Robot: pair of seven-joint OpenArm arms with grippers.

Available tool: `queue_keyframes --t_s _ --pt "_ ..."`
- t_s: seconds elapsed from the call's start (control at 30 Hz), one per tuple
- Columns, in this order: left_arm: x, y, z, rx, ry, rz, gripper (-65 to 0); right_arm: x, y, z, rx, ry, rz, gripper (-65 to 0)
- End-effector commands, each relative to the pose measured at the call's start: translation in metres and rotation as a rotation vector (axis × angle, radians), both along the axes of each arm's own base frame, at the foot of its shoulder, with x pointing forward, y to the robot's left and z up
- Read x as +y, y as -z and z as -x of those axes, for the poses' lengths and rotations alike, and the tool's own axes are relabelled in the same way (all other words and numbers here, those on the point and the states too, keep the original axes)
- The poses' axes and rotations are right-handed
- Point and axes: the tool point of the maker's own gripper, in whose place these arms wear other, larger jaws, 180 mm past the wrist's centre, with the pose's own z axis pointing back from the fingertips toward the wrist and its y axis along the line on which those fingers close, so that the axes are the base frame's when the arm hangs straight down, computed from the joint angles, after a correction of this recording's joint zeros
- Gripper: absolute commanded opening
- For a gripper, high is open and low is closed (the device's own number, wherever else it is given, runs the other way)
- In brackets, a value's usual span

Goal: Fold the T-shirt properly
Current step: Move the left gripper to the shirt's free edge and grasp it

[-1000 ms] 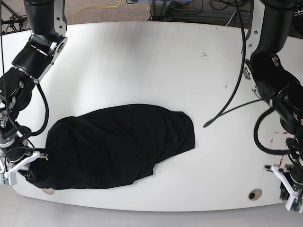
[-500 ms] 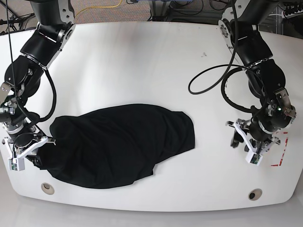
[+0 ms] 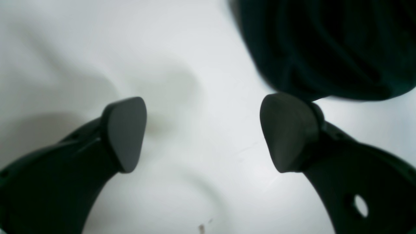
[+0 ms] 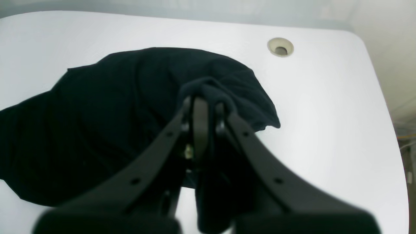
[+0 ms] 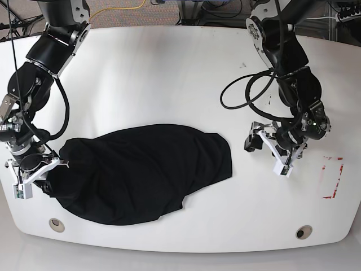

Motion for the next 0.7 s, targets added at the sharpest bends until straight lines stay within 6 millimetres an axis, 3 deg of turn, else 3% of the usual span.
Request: queue_keyframes --t_s 0.0,0.4,0.67 --pt "-0.009 -0.008 -0.01 -0.033 0.009 0.053 -10.8 -0.001 -0.023 -0.001 -0.073 -0.007 0.02 -63.7" --pt "-0.039 0.026 -0.01 0.013 0.01 0.245 -10.8 0.009 -0.021 0.001 -0.08 -0.018 0.006 -63.7" --pt "-0.067 0.032 -0.012 0.037 0.051 0.295 -10.8 0.011 -0.013 0.004 -0.062 -0.02 0.002 -63.7"
